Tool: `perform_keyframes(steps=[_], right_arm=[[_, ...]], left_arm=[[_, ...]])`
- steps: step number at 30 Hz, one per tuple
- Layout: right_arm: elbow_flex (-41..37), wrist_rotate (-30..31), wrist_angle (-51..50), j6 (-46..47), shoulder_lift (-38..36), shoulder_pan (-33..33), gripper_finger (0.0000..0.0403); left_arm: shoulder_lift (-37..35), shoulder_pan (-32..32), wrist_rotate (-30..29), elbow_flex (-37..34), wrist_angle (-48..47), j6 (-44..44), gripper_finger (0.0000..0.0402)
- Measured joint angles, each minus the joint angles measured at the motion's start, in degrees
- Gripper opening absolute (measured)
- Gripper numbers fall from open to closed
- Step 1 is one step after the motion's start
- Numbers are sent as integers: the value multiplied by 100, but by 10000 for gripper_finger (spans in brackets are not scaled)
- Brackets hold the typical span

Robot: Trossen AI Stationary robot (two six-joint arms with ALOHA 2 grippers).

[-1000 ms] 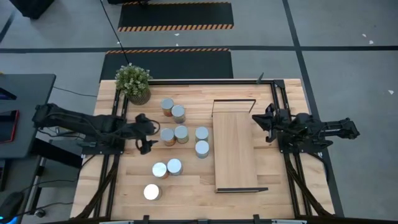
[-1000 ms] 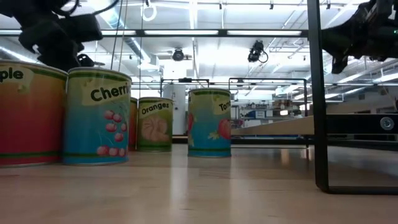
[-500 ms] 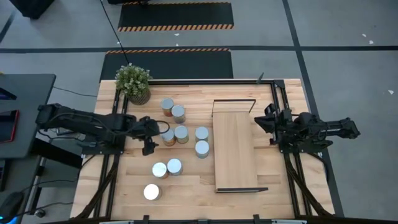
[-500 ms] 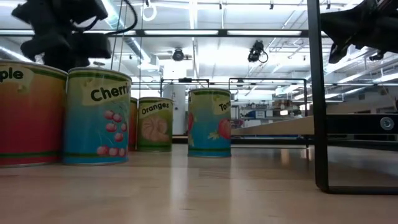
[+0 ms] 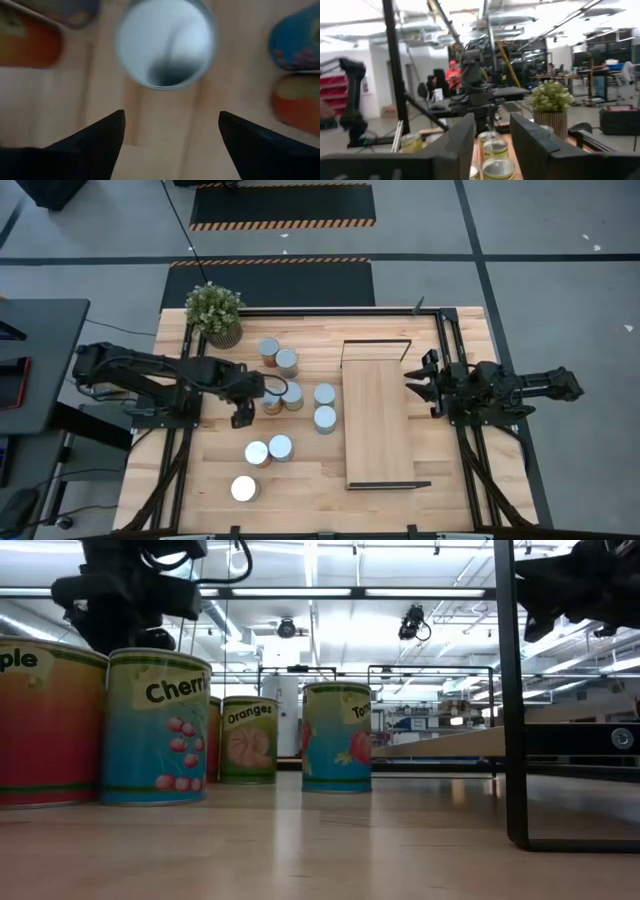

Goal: Pick and place cans onto a shelf
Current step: Put the bottom canned pineapple on the shelf

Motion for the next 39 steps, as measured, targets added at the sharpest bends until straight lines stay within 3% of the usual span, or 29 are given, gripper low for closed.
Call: perform_keyframes(steps=[6, 15, 21, 27, 35, 39], right_arm=[[75, 73, 150, -374, 64, -1, 181], [112, 363, 76, -405, 105, -1, 194], [116, 378, 115, -406, 368, -1, 194], [116, 407, 428, -447, 618, -1, 194], [116, 409, 445, -450, 704, -1, 193], [116, 410, 524, -450, 704, -1, 193]], left_arm=[[352, -186, 912, 610, -517, -930, 353], [404, -831, 854, 1031, -983, -1616, 354], [406, -1114, 1197, 1118, -1048, -2139, 354], [404, -1686, 1190, 1522, -1400, -3097, 354], [409, -2826, 1142, 1340, -1663, -4453, 354], [493, -3116, 500, 1336, -1624, -4692, 354]])
